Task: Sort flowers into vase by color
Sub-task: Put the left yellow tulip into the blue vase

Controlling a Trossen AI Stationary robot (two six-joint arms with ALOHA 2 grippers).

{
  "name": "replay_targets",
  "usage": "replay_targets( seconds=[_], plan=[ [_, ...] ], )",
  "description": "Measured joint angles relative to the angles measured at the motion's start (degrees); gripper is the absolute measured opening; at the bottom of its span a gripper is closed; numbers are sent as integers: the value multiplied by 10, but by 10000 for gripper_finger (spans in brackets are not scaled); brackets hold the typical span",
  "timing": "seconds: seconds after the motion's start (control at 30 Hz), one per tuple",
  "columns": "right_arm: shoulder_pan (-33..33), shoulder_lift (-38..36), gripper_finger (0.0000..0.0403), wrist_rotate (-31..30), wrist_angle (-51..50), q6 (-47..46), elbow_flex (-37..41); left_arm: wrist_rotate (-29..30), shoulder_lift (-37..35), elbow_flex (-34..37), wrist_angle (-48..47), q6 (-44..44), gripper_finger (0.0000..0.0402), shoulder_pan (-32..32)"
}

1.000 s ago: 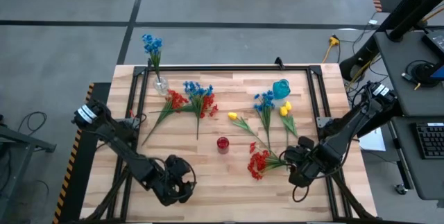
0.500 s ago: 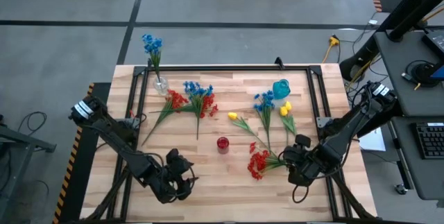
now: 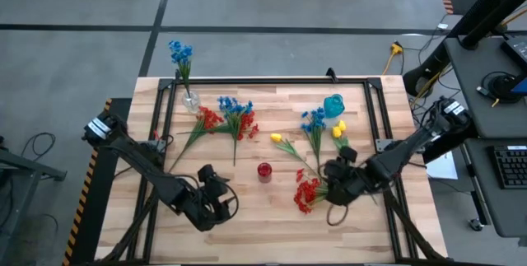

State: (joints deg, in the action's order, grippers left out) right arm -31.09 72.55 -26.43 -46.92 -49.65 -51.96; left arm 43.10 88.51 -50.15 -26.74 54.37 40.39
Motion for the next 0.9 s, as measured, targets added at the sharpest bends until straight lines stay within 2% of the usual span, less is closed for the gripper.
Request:
replay_targets(
  seconds=[0.23,0.43,0.6,0.9],
  plan=[
    [102,6,213,45,49,34,0,20,-42,0,-51,-19,268,0],
    [151,30,253,59,88,92,0,44,-66,0,-78,-38,268,0],
    [182,83,276,58,153,164,0,67,-72,0,-78,-48,268,0],
    [240,171,266,59,229,224,0,70,-72,0,-76,-27,268,0]
  ],
)
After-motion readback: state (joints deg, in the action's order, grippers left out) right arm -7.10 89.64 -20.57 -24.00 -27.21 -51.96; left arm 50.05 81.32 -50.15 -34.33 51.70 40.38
